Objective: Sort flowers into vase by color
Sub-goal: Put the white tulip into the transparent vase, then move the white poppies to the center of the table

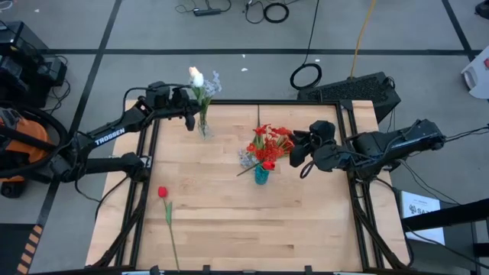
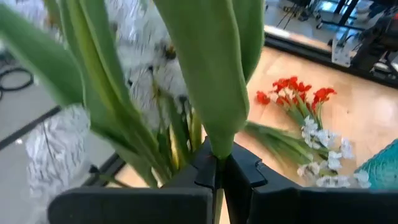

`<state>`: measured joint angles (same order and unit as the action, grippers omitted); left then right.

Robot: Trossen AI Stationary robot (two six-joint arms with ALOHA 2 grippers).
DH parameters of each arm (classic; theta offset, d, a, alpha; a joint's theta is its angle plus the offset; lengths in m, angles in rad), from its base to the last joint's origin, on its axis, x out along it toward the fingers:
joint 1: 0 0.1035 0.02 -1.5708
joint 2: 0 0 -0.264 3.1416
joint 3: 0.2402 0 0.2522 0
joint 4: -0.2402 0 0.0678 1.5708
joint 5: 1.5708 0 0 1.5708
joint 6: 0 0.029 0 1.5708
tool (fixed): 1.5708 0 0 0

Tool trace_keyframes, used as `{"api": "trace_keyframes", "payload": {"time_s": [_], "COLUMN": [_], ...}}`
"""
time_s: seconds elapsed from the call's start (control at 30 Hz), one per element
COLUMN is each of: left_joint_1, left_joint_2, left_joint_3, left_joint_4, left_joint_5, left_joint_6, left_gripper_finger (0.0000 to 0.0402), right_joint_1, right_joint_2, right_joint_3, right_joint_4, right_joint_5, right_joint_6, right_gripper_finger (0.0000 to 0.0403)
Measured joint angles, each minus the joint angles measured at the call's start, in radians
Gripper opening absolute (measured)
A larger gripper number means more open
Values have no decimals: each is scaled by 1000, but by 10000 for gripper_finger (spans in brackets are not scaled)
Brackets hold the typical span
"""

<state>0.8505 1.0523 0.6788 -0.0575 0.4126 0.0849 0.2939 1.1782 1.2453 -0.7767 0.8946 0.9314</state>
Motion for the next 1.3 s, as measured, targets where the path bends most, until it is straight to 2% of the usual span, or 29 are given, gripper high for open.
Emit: {"api": "trace_keyframes", "payload": {"time_s": [0.13, 0.37, 0.5, 0.67, 1.0, 1.1, 1.23, 1.3], "left_joint_1": [0, 0, 0, 0, 0, 0, 0, 0], "left_joint_2": [0, -2, -23, -95, -253, -275, -285, -285], "left_joint_3": [0, 0, 0, 0, 1, 1, 1, 1], "left_joint_4": [-25, -81, -123, -188, -205, -207, -207, -212], "left_joint_5": [-5, -5, -26, -68, -105, -108, -108, -108], "left_joint_6": [0, 0, -1, -2, -37, -52, -53, -53], "left_gripper_finger": [38, 111, 138, 139, 139, 138, 138, 138], "right_joint_1": [-7, -42, -61, -94, -220, -241, -283, -294], "right_joint_2": [-1, -2, -2, -1, 68, 106, 166, 191], "right_joint_3": [0, 0, 0, 0, 0, 0, 0, 0], "right_joint_4": [0, -4, -15, -51, -289, -305, -350, -414], "right_joint_5": [3, 4, 4, -11, -142, -146, -254, -271], "right_joint_6": [0, -10, -11, 31, 482, 527, 567, 613], "right_gripper_finger": [93, 93, 93, 93, 93, 93, 93, 93]}}
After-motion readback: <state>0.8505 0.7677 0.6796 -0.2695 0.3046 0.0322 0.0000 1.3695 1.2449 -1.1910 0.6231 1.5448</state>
